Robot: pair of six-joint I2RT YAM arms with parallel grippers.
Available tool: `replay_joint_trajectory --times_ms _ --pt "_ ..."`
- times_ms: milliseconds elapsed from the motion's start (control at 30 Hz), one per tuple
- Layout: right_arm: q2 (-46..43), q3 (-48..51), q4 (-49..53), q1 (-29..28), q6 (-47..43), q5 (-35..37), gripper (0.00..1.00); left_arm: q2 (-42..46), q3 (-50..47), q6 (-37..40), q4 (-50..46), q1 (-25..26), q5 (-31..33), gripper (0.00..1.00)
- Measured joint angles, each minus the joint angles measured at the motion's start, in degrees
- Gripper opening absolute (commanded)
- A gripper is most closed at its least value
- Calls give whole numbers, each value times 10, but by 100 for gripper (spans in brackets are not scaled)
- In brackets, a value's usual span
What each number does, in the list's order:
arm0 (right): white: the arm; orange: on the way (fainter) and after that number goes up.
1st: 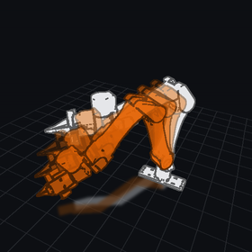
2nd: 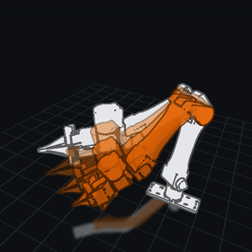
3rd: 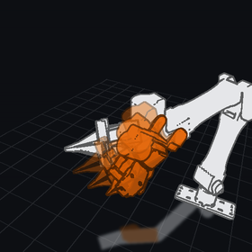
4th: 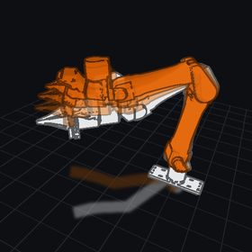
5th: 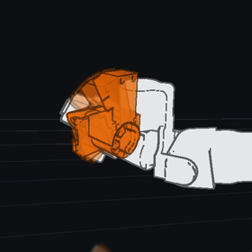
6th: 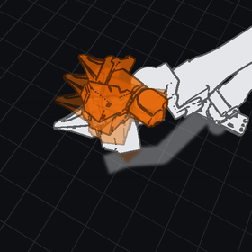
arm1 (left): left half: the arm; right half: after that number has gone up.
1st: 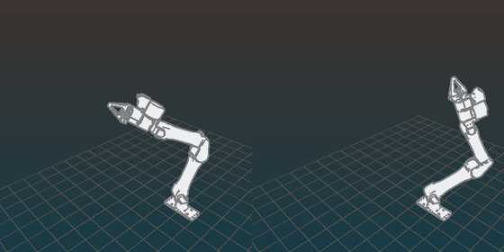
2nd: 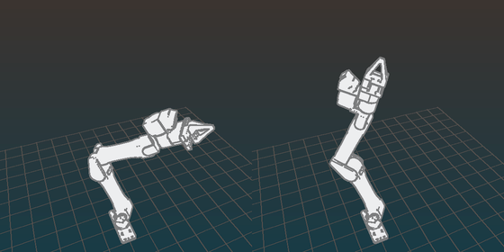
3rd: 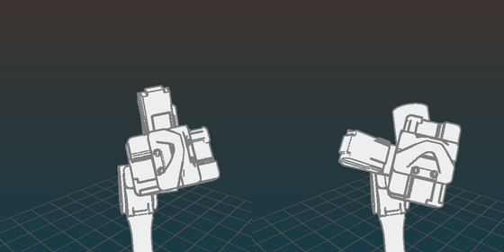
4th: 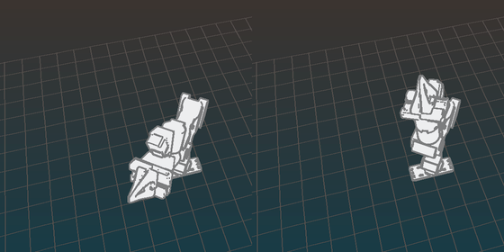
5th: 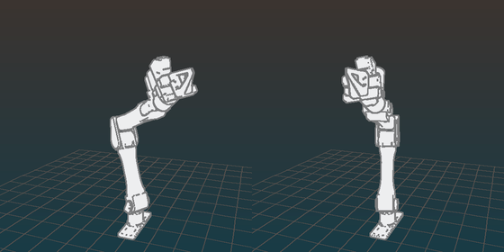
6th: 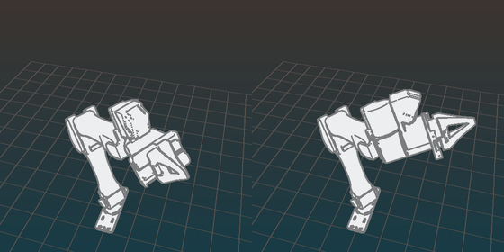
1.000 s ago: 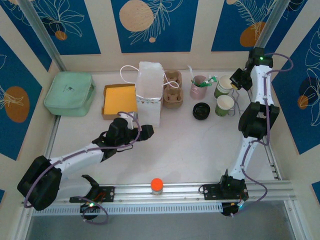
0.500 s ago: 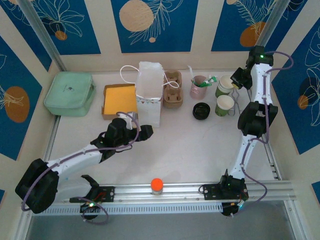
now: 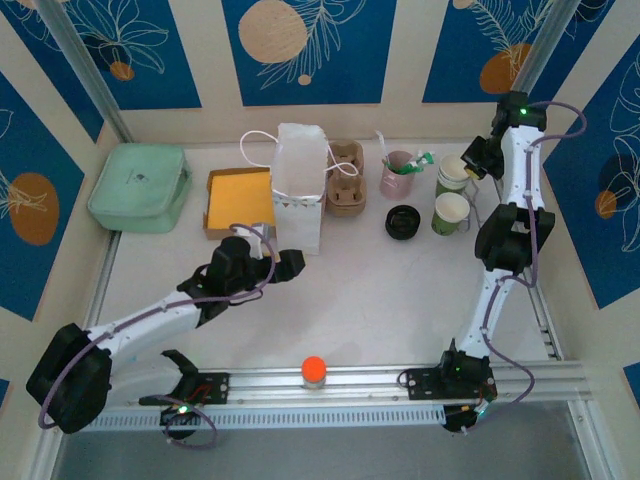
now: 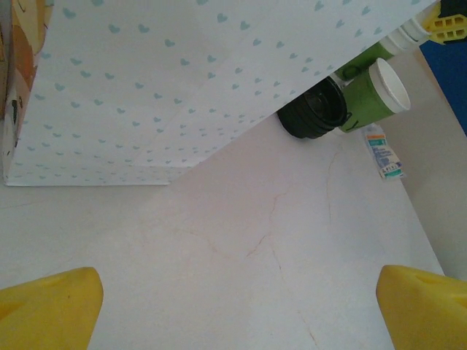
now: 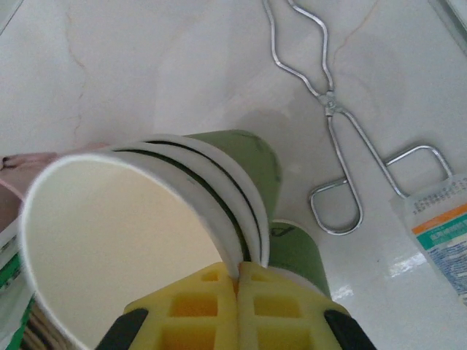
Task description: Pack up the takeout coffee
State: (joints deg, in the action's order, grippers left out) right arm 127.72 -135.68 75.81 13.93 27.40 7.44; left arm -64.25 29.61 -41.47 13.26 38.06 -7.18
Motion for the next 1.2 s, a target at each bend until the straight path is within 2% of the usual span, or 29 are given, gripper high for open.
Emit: replay_joint_trajectory --times_ms 333,433,500,767,1200 --pt "2 -10 5 -7 -6 -5 0 12 0 0 -17 0 3 96" --pt "2 -12 8 -11 -11 12 0 14 0 0 -18 0 4 96" --pt "2 -9 5 -4 -10 -9 0 16 0 0 -20 0 4 96" --pt "2 2 2 -7 -17 20 0 16 0 0 -22 1 4 96" --pt "-2 14 -2 -4 -15 7 0 20 0 0 -24 1 4 96"
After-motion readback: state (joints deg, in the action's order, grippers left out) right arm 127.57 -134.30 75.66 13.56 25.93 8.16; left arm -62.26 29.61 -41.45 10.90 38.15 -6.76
